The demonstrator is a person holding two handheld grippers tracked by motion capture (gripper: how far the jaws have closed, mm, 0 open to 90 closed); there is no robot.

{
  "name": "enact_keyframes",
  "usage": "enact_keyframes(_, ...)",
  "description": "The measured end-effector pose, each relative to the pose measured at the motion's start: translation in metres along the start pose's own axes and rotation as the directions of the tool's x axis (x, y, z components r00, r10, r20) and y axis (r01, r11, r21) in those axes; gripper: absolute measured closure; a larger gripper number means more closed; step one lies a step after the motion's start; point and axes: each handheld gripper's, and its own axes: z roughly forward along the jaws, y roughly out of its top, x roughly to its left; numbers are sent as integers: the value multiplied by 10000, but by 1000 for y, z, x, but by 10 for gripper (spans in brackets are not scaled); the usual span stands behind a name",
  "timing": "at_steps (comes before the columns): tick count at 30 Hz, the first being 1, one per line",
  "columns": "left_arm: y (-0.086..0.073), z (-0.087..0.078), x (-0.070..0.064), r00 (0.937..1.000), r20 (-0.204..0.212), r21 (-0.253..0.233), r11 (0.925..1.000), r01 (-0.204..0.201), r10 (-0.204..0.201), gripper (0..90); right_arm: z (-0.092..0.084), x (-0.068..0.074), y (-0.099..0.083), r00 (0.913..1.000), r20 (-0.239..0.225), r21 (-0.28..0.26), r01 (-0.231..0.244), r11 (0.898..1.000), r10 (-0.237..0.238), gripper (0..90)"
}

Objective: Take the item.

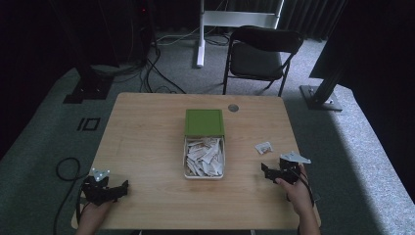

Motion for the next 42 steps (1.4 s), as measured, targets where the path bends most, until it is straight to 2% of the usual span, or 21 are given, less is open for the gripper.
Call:
enact_keyframes(9, 0, 0, 0, 10000, 0, 0, 10000, 1, -1, 14, -8, 2, -15, 9990, -373, 211, 235, 9995, -227, 141)
enact_keyframes(15, 0, 0, 0, 10000, -2, 14, 10000, -18, 18, 14, -12, 3, -25, 9988, -474, 254, 157, 9996, -144, 141)
enact_keyframes(25, 0, 0, 0, 10000, -3, 16, 10000, -19, 19, 14, -21, 8, -40, 9972, -678, 323, 325, 9989, -302, 142)
enact_keyframes(32, 0, 0, 0, 10000, -2, 15, 10000, -19, 19, 14, -26, 11, -45, 9934, -846, 421, 807, 9958, -770, 143)
enact_keyframes(35, 0, 0, 0, 10000, 1, 1, 10000, -16, 16, 14, -26, 13, -46, 9868, -1047, 621, 1303, 9895, -1234, 144)
enact_keyframes(42, 0, 0, 0, 10000, -13, -3, 10000, -9, 9, 14, -24, 20, -47, 9719, -1439, 862, 2000, 9760, -1865, 144)
